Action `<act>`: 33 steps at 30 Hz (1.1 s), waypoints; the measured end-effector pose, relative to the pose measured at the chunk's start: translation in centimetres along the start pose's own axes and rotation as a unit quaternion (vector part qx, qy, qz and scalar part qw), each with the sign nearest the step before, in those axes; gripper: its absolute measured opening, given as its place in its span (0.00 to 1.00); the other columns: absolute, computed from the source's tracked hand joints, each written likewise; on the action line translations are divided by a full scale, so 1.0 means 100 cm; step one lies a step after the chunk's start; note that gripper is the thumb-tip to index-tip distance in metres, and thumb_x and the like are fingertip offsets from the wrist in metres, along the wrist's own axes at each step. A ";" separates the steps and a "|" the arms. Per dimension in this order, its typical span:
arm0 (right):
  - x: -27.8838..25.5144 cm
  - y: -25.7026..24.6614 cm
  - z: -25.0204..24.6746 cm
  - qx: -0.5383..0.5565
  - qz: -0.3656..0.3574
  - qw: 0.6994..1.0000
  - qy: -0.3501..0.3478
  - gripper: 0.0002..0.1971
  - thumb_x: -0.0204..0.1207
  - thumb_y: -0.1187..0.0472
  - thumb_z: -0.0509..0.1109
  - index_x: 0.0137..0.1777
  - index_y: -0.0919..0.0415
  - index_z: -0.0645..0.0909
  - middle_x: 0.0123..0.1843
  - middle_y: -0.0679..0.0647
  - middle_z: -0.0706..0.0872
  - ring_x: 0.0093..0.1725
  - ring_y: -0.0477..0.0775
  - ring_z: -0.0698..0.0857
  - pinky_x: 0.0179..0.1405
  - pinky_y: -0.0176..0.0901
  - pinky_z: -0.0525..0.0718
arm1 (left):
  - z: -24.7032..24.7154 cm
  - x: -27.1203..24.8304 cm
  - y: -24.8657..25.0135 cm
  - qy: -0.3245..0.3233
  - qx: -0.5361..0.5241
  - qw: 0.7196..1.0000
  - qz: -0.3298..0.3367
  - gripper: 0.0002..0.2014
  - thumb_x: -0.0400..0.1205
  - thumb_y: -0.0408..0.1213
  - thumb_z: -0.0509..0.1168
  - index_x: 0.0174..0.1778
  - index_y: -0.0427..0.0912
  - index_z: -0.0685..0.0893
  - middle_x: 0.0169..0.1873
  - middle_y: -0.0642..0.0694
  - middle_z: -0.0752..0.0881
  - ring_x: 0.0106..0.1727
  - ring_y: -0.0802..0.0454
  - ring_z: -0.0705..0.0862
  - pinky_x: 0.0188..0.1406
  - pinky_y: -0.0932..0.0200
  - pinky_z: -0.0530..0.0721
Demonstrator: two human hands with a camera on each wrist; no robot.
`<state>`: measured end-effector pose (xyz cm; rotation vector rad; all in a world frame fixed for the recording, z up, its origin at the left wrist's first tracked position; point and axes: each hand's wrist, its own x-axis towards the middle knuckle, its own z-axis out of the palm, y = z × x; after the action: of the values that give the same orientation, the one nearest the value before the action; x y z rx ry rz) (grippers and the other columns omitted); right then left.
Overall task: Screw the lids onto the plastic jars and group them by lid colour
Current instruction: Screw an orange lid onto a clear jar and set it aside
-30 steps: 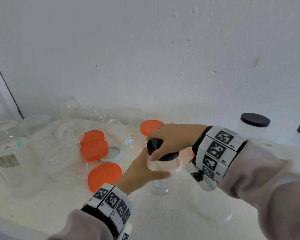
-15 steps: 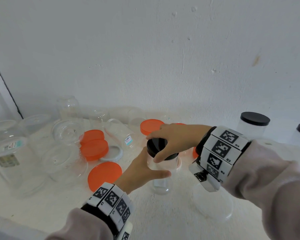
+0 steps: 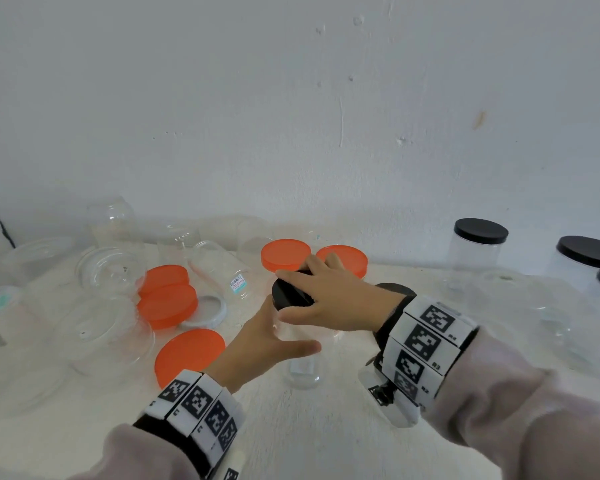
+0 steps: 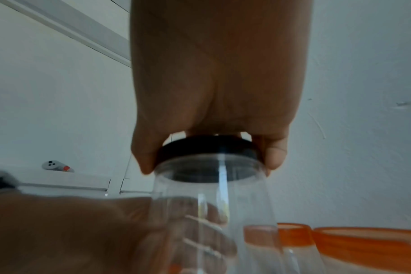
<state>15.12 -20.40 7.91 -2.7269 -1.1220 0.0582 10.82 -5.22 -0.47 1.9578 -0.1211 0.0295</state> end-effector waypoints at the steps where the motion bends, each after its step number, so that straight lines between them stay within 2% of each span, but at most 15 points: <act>1: -0.001 -0.001 0.004 0.008 0.008 1.000 0.018 0.30 0.77 0.38 0.60 0.79 0.40 0.62 0.68 0.53 0.68 0.65 0.60 0.63 0.61 0.50 0.67 | 0.000 0.000 0.000 -0.001 0.007 1.000 0.005 0.45 0.60 0.58 0.80 0.70 0.75 0.62 0.67 0.71 0.76 0.71 0.67 0.72 0.68 0.61 0.71; 3: -0.005 -0.004 0.012 0.015 0.022 0.998 0.050 0.31 0.78 0.39 0.60 0.81 0.41 0.60 0.72 0.52 0.67 0.67 0.60 0.64 0.59 0.48 0.64 | -0.002 0.001 -0.001 -0.005 0.030 1.000 0.009 0.47 0.61 0.58 0.79 0.73 0.72 0.61 0.67 0.70 0.76 0.71 0.66 0.73 0.70 0.58 0.72; 5: -0.008 -0.006 0.016 0.015 0.030 0.997 0.067 0.31 0.79 0.39 0.59 0.81 0.43 0.60 0.75 0.51 0.66 0.68 0.59 0.64 0.59 0.47 0.65 | -0.006 0.001 -0.001 -0.021 0.066 0.998 0.009 0.45 0.60 0.62 0.77 0.70 0.78 0.58 0.66 0.74 0.75 0.70 0.72 0.72 0.66 0.66 0.73; 7: -0.011 -0.005 0.014 0.031 0.036 0.997 0.059 0.31 0.80 0.39 0.59 0.82 0.44 0.59 0.77 0.51 0.64 0.70 0.60 0.63 0.65 0.51 0.66 | -0.016 0.000 -0.001 -0.047 0.117 0.992 0.006 0.44 0.61 0.64 0.77 0.67 0.82 0.56 0.64 0.81 0.71 0.67 0.81 0.68 0.58 0.75 0.71; 8: -0.013 -0.004 0.012 0.041 0.039 0.997 0.047 0.32 0.80 0.38 0.59 0.82 0.43 0.58 0.78 0.51 0.62 0.71 0.61 0.62 0.68 0.53 0.65 | -0.022 -0.001 -0.003 -0.056 0.145 0.988 0.002 0.44 0.62 0.64 0.77 0.68 0.81 0.57 0.65 0.82 0.70 0.68 0.82 0.67 0.58 0.77 0.70; 10: -0.020 0.001 0.005 0.066 0.043 0.997 0.017 0.33 0.79 0.37 0.61 0.83 0.41 0.56 0.79 0.48 0.60 0.73 0.61 0.63 0.73 0.56 0.66 | -0.036 -0.001 -0.009 -0.059 0.211 0.976 -0.017 0.45 0.65 0.61 0.77 0.75 0.71 0.59 0.70 0.76 0.67 0.72 0.73 0.67 0.64 0.73 0.66; 12: -0.029 0.008 -0.007 0.116 0.037 0.993 -0.004 0.35 0.77 0.38 0.65 0.82 0.40 0.59 0.76 0.45 0.63 0.73 0.55 0.66 0.73 0.56 0.69 | -0.051 -0.002 -0.017 -0.048 0.292 0.954 -0.054 0.45 0.70 0.57 0.76 0.80 0.59 0.59 0.75 0.65 0.66 0.75 0.65 0.65 0.68 0.68 0.63; 15: -0.044 0.024 -0.033 0.172 0.028 0.984 0.028 0.32 0.73 0.42 0.72 0.76 0.42 0.70 0.66 0.44 0.71 0.65 0.46 0.73 0.66 0.43 0.73 | -0.071 -0.004 -0.029 -0.045 0.359 0.926 -0.106 0.42 0.74 0.54 0.74 0.81 0.53 0.60 0.78 0.56 0.65 0.77 0.59 0.65 0.70 0.64 0.64; 17: -0.049 0.041 -0.051 0.188 0.045 0.976 0.100 0.21 0.70 0.43 0.75 0.63 0.37 0.76 0.56 0.42 0.73 0.54 0.43 0.76 0.53 0.36 0.72 | -0.081 -0.005 -0.035 -0.052 0.375 0.916 -0.137 0.42 0.73 0.55 0.73 0.80 0.52 0.61 0.78 0.53 0.65 0.76 0.55 0.65 0.72 0.60 0.65; 18: -0.049 0.050 -0.058 0.195 0.063 0.968 0.145 0.17 0.69 0.43 0.76 0.56 0.36 0.76 0.52 0.42 0.73 0.49 0.43 0.76 0.48 0.36 0.71 | -0.085 -0.006 -0.037 -0.058 0.382 0.910 -0.150 0.42 0.73 0.55 0.73 0.80 0.52 0.60 0.77 0.52 0.66 0.76 0.54 0.66 0.73 0.59 0.67; 19: -0.048 0.062 -0.065 0.194 0.091 0.958 0.192 0.17 0.69 0.44 0.76 0.55 0.37 0.76 0.53 0.44 0.74 0.49 0.46 0.77 0.46 0.37 0.71 | -0.087 -0.007 -0.040 -0.064 0.390 0.904 -0.163 0.43 0.73 0.57 0.73 0.81 0.52 0.59 0.77 0.51 0.65 0.76 0.53 0.66 0.73 0.57 0.67; 21: -0.044 0.085 -0.074 0.167 0.165 0.935 0.267 0.25 0.68 0.44 0.77 0.65 0.43 0.75 0.58 0.49 0.72 0.56 0.53 0.76 0.50 0.42 0.74 | -0.089 -0.009 -0.044 -0.077 0.405 0.892 -0.187 0.46 0.72 0.59 0.72 0.81 0.51 0.57 0.79 0.49 0.63 0.79 0.49 0.63 0.76 0.52 0.67; 24: -0.035 0.111 -0.077 0.133 0.262 0.904 0.309 0.33 0.71 0.48 0.76 0.74 0.51 0.69 0.69 0.54 0.68 0.66 0.63 0.70 0.61 0.55 0.74 | -0.088 -0.011 -0.049 -0.095 0.429 0.874 -0.207 0.49 0.71 0.61 0.72 0.83 0.50 0.53 0.81 0.48 0.57 0.83 0.45 0.54 0.80 0.46 0.62; 28: -0.018 0.133 -0.065 0.094 0.337 0.895 0.277 0.35 0.73 0.53 0.76 0.76 0.57 0.64 0.75 0.60 0.65 0.68 0.69 0.68 0.66 0.62 0.71 | -0.087 -0.012 -0.052 -0.104 0.451 0.860 -0.215 0.51 0.72 0.62 0.71 0.83 0.50 0.49 0.82 0.49 0.51 0.84 0.45 0.48 0.80 0.41 0.59; 33: -0.002 0.151 -0.051 0.089 0.396 0.883 0.236 0.36 0.74 0.56 0.76 0.77 0.63 0.62 0.74 0.63 0.66 0.69 0.70 0.69 0.64 0.59 0.73 | -0.088 -0.013 -0.054 -0.097 0.433 0.869 -0.221 0.51 0.71 0.59 0.73 0.83 0.51 0.49 0.82 0.50 0.51 0.84 0.45 0.45 0.80 0.38 0.59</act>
<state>25.98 -31.81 10.01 -2.6126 0.1500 -0.3498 10.41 5.01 -2.17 2.8414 0.2635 -0.4970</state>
